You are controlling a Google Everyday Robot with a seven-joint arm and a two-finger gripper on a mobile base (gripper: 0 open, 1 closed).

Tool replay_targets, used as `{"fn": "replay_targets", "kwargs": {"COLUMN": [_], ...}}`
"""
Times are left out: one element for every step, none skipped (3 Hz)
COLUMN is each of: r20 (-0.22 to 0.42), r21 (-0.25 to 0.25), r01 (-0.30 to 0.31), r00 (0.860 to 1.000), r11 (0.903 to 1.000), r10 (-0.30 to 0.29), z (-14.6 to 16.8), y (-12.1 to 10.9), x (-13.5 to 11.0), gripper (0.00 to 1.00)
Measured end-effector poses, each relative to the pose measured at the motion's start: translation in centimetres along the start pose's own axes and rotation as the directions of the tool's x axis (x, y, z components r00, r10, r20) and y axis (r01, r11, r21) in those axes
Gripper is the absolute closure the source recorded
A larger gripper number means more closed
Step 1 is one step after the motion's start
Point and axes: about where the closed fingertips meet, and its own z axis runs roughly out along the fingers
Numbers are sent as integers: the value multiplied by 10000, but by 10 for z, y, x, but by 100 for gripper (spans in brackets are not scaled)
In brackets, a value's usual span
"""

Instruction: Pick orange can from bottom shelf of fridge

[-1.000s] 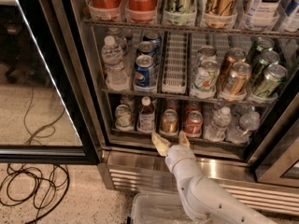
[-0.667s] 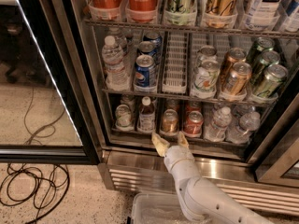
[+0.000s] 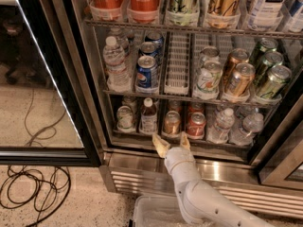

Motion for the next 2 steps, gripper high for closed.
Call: {"fn": "replay_targets", "kwargs": {"r20": [232,312], "r21": [181,254], "r01": [383,470], "r00": [9990,9984], "r11": [9991,9986], "r10": [-387,-478], "z": [6,10], "y": [0,0], "x": [-1,1], "gripper": [28,30]}}
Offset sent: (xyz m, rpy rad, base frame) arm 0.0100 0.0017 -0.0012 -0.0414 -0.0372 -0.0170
